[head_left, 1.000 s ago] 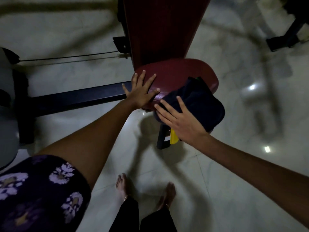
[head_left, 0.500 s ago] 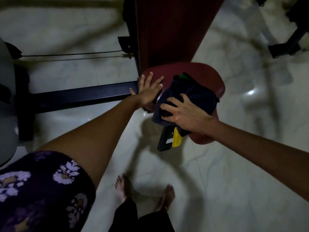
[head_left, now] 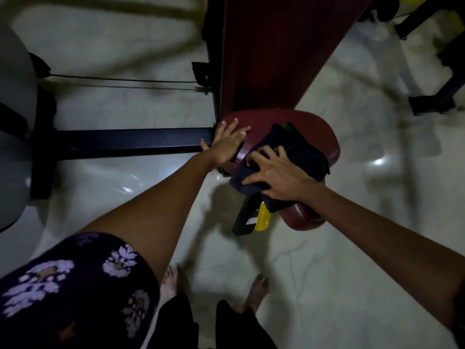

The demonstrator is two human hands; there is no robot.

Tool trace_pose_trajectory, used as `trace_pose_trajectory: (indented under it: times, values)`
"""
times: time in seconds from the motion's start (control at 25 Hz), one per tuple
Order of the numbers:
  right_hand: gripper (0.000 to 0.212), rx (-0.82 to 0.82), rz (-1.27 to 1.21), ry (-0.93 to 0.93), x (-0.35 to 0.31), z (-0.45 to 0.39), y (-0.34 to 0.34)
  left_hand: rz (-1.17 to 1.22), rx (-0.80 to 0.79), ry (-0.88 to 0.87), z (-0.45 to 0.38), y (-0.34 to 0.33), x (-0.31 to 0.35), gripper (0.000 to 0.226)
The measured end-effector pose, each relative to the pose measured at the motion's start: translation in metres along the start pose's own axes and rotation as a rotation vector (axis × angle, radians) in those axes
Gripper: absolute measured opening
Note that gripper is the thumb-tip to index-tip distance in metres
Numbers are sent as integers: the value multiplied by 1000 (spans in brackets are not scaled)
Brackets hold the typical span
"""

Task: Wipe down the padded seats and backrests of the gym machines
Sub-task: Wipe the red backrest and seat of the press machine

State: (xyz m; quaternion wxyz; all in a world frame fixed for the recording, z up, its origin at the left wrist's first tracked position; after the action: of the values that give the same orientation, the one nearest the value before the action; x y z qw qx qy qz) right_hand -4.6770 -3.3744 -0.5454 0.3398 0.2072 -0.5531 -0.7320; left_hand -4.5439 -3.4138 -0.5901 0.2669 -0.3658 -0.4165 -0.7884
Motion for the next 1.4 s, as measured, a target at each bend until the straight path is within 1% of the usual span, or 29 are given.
trace_pose_trajectory:
  times: [0.08,0.2,0.28,0.36,0.48,0.52,0.64,0.68,0.72,0.8,0.84,0.88,0.92,0.96,1.04,1.12,1.16,1.2,1.28,1.32,1.36,1.4]
  values:
    - [37,53,-71,3,10,18,0,-5,15,-10,1,1,-2,42]
    - [34,195,-339,-60,30,60,0,-4,92,-27,2,-2,-6,44]
    - [35,201,-479,-126,48,58,-6,9,180,-2,1,-7,-6,44]
    - [40,153,-548,-242,75,25,-14,10,278,37,1,-12,-4,41]
    - [42,123,-506,-512,110,-21,-20,3,446,102,2,-23,4,39]
    - [44,116,-471,-518,113,-22,-22,14,501,143,3,-27,9,40]
    - [50,98,-472,-282,116,15,-32,-47,583,355,10,-50,34,49]
    - [55,83,-470,-254,130,27,-35,-58,598,433,12,-62,49,57]
    - [59,77,-456,-285,150,30,-38,-39,604,497,13,-78,67,65]
    - [54,53,-460,-476,186,14,-43,21,612,570,13,-109,98,75]
    - [51,23,-481,-569,194,-1,-45,39,631,588,12,-119,107,77]
    - [49,-2,-505,-621,194,-19,-46,44,654,604,10,-124,110,76]
    - [47,-17,-522,-628,188,-39,-44,37,671,622,7,-126,109,76]
    - [46,-19,-531,-592,180,-58,-40,19,686,636,5,-126,106,77]
    - [45,-36,-547,-454,169,-85,-32,-24,727,622,5,-127,104,81]
    - [46,-89,-554,-338,172,-90,-33,-25,775,597,6,-128,105,83]
    - [47,-109,-578,-326,180,-86,-37,-6,789,593,7,-128,105,84]
    - [50,-124,-624,-364,193,-80,-41,17,800,592,6,-128,104,84]
    - [54,-159,-732,-543,220,-69,-45,51,829,587,4,-127,104,82]
    - [53,-186,-743,-614,227,-69,-46,59,841,580,3,-126,106,81]
    - [51,-216,-729,-639,226,-75,-45,62,846,578,4,-126,107,80]
    - [49,-231,-707,-621,218,-85,-42,54,848,578,4,-126,107,79]
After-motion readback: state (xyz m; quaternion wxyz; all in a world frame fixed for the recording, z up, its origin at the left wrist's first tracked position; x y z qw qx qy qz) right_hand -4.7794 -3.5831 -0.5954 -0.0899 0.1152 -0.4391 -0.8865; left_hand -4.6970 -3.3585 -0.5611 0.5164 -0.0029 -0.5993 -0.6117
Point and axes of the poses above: each hand's wrist, its own z-axis away from the middle knuckle, its own y-axis out of the back of the hand, x = y × z, the point moved 4 cm from there along -z, towards the middle knuckle, and after that the axes turned 7 degrees about -y, right-handed, at the moved point
